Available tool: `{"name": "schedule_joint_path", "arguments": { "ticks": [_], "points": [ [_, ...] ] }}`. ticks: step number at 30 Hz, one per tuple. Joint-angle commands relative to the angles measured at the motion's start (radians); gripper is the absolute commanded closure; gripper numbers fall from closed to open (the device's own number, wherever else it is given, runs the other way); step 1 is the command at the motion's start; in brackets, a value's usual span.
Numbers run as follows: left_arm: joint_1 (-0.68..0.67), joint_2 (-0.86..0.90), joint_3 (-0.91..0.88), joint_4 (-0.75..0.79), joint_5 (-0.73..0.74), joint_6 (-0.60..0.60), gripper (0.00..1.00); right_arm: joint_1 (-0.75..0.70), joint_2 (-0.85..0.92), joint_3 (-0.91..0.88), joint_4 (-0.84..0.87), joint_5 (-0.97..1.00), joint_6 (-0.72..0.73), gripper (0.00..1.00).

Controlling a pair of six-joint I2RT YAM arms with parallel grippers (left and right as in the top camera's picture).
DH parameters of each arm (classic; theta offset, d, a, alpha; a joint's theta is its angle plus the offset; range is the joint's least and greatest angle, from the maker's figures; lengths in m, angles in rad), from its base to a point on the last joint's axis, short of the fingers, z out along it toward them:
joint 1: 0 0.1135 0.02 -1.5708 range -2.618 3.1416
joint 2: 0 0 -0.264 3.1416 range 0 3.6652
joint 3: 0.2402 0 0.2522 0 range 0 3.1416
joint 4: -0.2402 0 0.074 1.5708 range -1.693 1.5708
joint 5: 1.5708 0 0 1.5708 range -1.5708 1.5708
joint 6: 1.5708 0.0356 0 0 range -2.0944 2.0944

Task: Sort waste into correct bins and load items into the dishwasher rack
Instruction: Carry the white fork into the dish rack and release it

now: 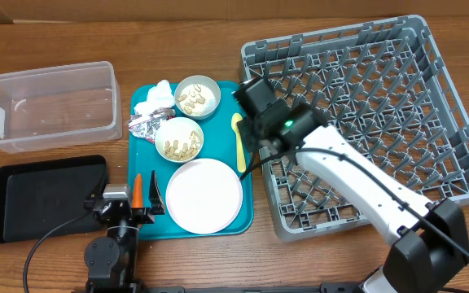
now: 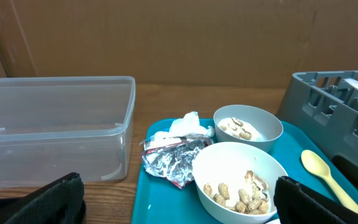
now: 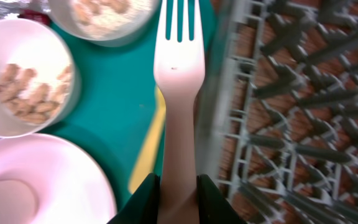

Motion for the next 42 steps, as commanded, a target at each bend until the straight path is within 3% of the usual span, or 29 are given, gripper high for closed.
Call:
{"name": "schedule_joint_path", "arguments": {
  "ticks": [1, 8, 15, 17, 18, 19, 23, 31, 37, 42],
  "points": [
    [0.006, -0.006, -0.004, 0.002, 0.008, 0.019, 0.00, -0.063, -0.011, 0.023, -0.005, -0.001, 0.032, 0.94],
    [0.006, -0.006, -0.004, 0.002, 0.008, 0.019, 0.00, -0.164, -0.008, 0.014, -0.006, -0.114, 0.002, 0.93],
    [0.006, -0.006, -0.004, 0.002, 0.008, 0.019, 0.00, -0.166, 0.018, -0.041, -0.002, -0.156, -0.024, 0.92],
    [0.006, -0.006, -0.004, 0.002, 0.008, 0.019, 0.00, -0.164, 0.035, -0.046, -0.003, -0.167, -0.024, 0.87],
    [0.006, -0.006, -0.004, 0.002, 0.008, 0.019, 0.00, -0.163, 0.042, -0.046, -0.003, -0.167, -0.026, 0.78],
    [0.006, -0.006, -0.004, 0.002, 0.008, 0.019, 0.00, -0.163, 0.047, -0.046, -0.003, -0.166, -0.026, 0.58],
    [0.006, -0.006, -0.004, 0.002, 0.008, 0.019, 0.00, -0.161, 0.032, -0.038, -0.008, -0.166, -0.016, 0.31],
    [0.006, -0.006, -0.004, 0.002, 0.008, 0.019, 0.00, -0.116, -0.084, -0.019, -0.007, -0.214, 0.008, 0.33],
    [0.006, -0.006, -0.004, 0.002, 0.008, 0.019, 0.00, 0.043, -0.109, -0.019, 0.020, -0.233, 0.014, 0.34],
    [0.006, -0.006, -0.004, 0.002, 0.008, 0.019, 0.00, 0.142, -0.077, -0.020, 0.068, -0.131, 0.101, 0.33]
  ]
}}
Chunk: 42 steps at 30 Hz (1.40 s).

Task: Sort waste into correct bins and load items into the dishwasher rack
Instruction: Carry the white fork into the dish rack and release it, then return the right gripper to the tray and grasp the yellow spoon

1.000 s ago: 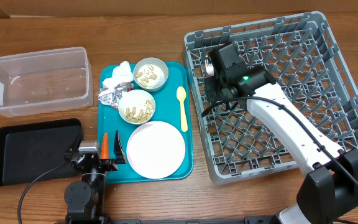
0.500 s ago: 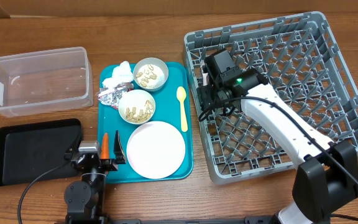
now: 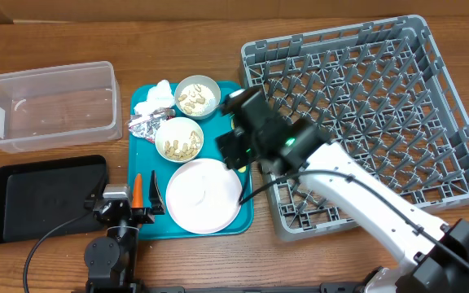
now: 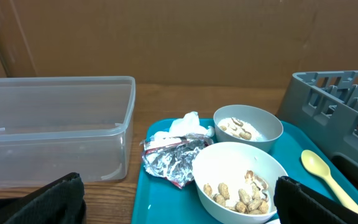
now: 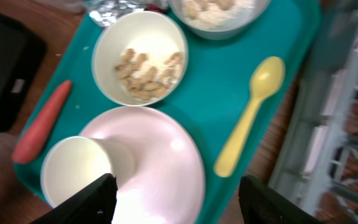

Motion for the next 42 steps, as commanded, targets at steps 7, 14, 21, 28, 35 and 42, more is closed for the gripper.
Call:
{"name": "schedule_joint_path", "arguments": {
  "ticks": [7, 14, 21, 28, 35, 42],
  "points": [
    [0.006, -0.006, -0.004, 0.002, 0.008, 0.019, 0.00, 0.005, 0.129, 0.017, 0.063, 0.165, 0.185, 0.39],
    [0.006, -0.006, -0.004, 0.002, 0.008, 0.019, 0.00, -0.018, 0.260, 0.017, 0.148, 0.201, 0.185, 0.41],
    [0.006, -0.006, -0.004, 0.002, 0.008, 0.019, 0.00, -0.018, 0.362, 0.017, 0.195, 0.230, 0.185, 0.45],
    [0.006, -0.006, -0.004, 0.002, 0.008, 0.019, 0.00, -0.018, 0.421, 0.017, 0.222, 0.243, 0.185, 0.50],
    [0.006, -0.006, -0.004, 0.002, 0.008, 0.019, 0.00, -0.018, 0.438, 0.017, 0.259, 0.277, 0.186, 0.51],
    [0.006, -0.006, -0.004, 0.002, 0.008, 0.019, 0.00, -0.018, 0.442, 0.017, 0.260, 0.339, 0.185, 0.50]
  ]
}}
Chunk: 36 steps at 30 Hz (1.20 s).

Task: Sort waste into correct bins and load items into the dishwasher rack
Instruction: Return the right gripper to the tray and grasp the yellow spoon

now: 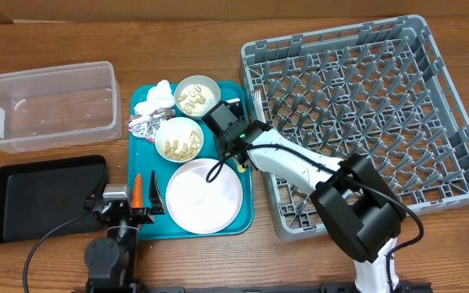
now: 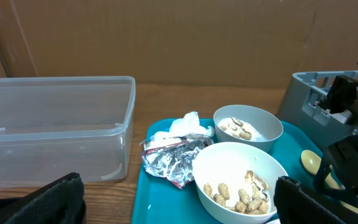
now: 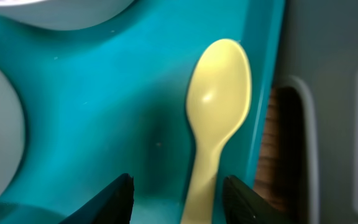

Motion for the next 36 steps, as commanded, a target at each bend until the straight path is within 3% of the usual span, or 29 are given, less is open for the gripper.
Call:
{"name": "schedule_joint_path", "arguments": {
  "ticks": [1, 13, 18, 28, 33, 36],
  "points": [
    [0.006, -0.006, -0.004, 0.002, 0.008, 0.019, 0.00, -0.002, 0.018, 0.017, 0.004, 0.047, 0.009, 0.50],
    [0.006, -0.006, -0.004, 0.002, 0.008, 0.019, 0.00, -0.001, 0.031, 0.017, 0.019, -0.060, 0.024, 0.51],
    [0.006, -0.006, -0.004, 0.002, 0.008, 0.019, 0.00, -0.001, 0.031, 0.017, 0.022, -0.060, 0.032, 0.61],
    [0.006, -0.006, -0.004, 0.002, 0.008, 0.019, 0.00, -0.002, 0.037, 0.017, 0.031, -0.086, 0.032, 0.62],
    [0.006, -0.006, -0.004, 0.002, 0.008, 0.019, 0.00, -0.006, 0.063, 0.017, 0.042, -0.083, 0.085, 0.67],
    [0.006, -0.006, -0.004, 0.002, 0.008, 0.019, 0.00, -0.012, 0.063, 0.017, 0.044, -0.085, 0.084, 0.77]
  ]
}}
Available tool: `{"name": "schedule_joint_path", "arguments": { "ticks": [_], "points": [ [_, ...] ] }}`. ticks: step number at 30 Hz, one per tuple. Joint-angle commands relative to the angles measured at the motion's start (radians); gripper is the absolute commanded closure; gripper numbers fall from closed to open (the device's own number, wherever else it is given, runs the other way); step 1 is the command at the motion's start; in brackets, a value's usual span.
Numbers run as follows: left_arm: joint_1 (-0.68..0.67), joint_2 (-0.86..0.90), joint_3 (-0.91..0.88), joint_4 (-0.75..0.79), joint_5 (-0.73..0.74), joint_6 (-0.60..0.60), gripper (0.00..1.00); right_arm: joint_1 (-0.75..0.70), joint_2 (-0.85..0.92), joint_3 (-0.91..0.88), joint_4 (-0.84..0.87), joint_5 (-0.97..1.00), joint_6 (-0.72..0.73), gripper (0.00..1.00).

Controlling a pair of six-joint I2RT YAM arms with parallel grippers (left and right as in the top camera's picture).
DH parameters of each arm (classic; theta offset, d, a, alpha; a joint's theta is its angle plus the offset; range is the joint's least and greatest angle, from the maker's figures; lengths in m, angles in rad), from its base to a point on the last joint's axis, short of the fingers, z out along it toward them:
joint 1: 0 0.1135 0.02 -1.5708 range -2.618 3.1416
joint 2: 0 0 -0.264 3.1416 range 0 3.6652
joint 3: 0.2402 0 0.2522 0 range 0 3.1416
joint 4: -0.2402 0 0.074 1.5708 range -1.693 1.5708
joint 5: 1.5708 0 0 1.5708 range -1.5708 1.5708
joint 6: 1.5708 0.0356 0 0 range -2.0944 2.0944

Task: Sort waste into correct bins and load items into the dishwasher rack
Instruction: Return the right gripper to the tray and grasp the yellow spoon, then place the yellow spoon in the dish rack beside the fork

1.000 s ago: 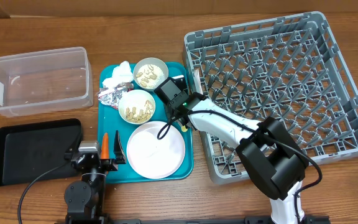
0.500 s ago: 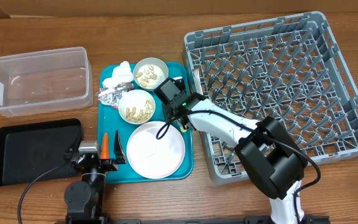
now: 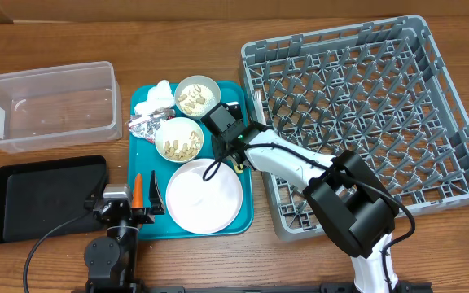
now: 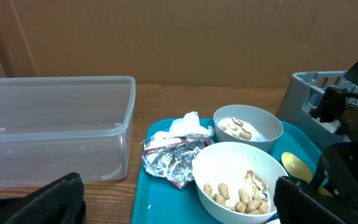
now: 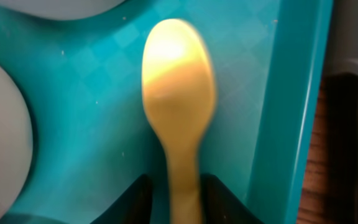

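Note:
A yellow spoon [image 5: 179, 74] lies on the teal tray [image 3: 141, 155], near its right edge; its bowl [image 4: 296, 167] also shows in the left wrist view. My right gripper [image 5: 183, 200] is down on the tray [image 5: 73, 143] with its fingers shut on the spoon's handle, and the right arm [image 3: 233, 140] covers most of the spoon from overhead. A white fork [image 3: 256, 102] sits in the left corner of the grey dishwasher rack [image 3: 454, 122]. My left gripper [image 3: 126, 197] rests open in front of the tray, holding nothing.
The tray carries two bowls of peanuts [image 3: 179, 139] [image 3: 196, 95], crumpled foil [image 3: 145, 124], white tissue [image 3: 158, 92], a white plate [image 3: 203, 195] and an orange stick [image 3: 138, 189] at its left edge. A clear bin [image 3: 47, 106] and a black tray [image 3: 43, 195] lie left.
My right gripper's fingers stood wide apart beside the spoon's handle; now they have closed in on it. The spoon's bowl has shifted a little to the left. The left arm is unchanged.
First my right gripper held the white fork at the rack's left edge. Then it hung open and empty above the tray, the fork gone from it. Then it was low over the yellow spoon, fingers apart, with the fork in the rack corner. Now it grips the spoon's handle.

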Motion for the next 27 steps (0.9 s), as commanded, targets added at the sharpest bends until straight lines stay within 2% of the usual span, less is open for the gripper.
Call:
{"name": "schedule_joint_path", "arguments": {
  "ticks": [1, 7, 14, 21, 27],
  "points": [
    [0.006, -0.006, -0.004, 0.002, 0.008, 0.019, 0.00, -0.010, 0.022, 0.015, 0.002, -0.010, 0.024, 0.78],
    [0.006, -0.006, -0.004, 0.002, 0.008, 0.019, 0.00, -0.010, 0.014, 0.055, -0.035, -0.005, -0.035, 0.92],
    [0.006, -0.006, -0.004, 0.002, 0.008, 0.019, 0.00, -0.010, -0.024, 0.184, -0.187, 0.036, -0.063, 0.94],
    [0.006, -0.006, -0.004, 0.002, 0.008, 0.019, 0.00, -0.019, -0.112, 0.343, -0.412, 0.048, -0.063, 0.95],
    [0.006, -0.006, -0.004, 0.002, 0.008, 0.019, 0.00, -0.053, -0.206, 0.363, -0.480, 0.047, -0.110, 0.95]
  ]
}}
